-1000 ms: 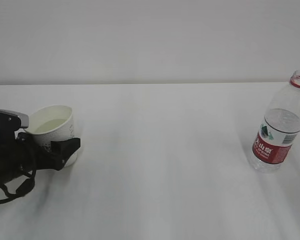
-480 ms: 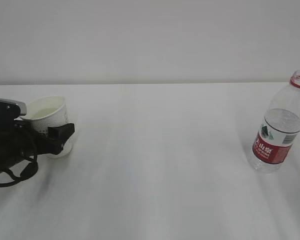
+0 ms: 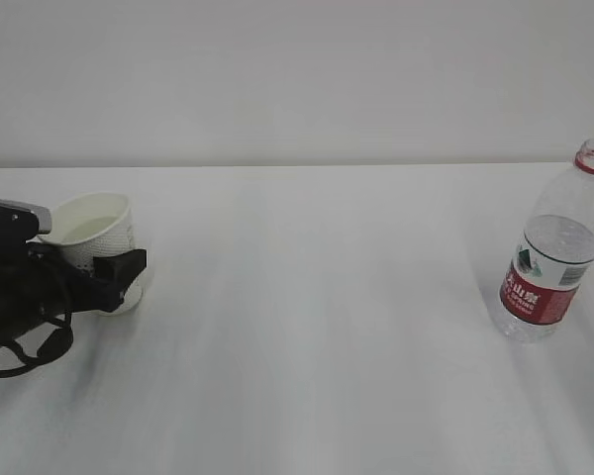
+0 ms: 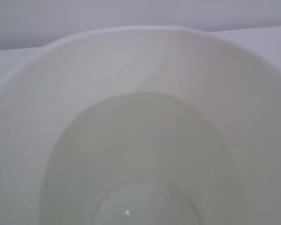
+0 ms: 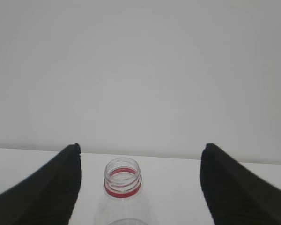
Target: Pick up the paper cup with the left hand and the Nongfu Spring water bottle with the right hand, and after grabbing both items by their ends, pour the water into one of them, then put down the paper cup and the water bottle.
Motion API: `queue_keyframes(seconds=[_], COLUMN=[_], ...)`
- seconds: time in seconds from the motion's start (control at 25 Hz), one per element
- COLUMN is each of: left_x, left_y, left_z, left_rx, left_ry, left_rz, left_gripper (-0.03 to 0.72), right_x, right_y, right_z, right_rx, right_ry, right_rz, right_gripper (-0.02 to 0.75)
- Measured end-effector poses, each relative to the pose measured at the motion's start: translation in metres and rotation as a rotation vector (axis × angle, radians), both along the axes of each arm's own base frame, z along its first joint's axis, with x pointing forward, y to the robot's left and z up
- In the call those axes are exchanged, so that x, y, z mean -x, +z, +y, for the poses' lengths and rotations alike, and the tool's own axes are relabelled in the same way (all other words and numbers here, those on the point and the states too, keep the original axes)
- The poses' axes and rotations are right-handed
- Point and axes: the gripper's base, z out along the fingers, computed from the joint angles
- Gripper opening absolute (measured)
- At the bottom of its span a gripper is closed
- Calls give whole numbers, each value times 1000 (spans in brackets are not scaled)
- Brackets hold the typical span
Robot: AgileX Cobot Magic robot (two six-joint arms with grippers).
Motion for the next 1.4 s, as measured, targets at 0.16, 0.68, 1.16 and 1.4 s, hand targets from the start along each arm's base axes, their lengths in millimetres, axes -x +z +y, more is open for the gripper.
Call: queue_keyframes(seconds=[0.16,0.68,1.16,1.4], left_x=[5,8,17,31], left_y=[-2,-2,-6,-12], left_z=[0,-2,-4,-1], left_rx=[2,0,32,30], left_ry=[-2,-36,-55,-46], left_rz=[10,15,57,109], left_gripper=[594,685,693,693], right_x=[0,0,0,0], right_y=[0,0,0,1], right_z=[0,0,0,0], right_rx=[0,0,0,-1], right_ry=[0,0,0,0], right_rz=[-1,-4,-5,-7], right_gripper=[592,592,592,592])
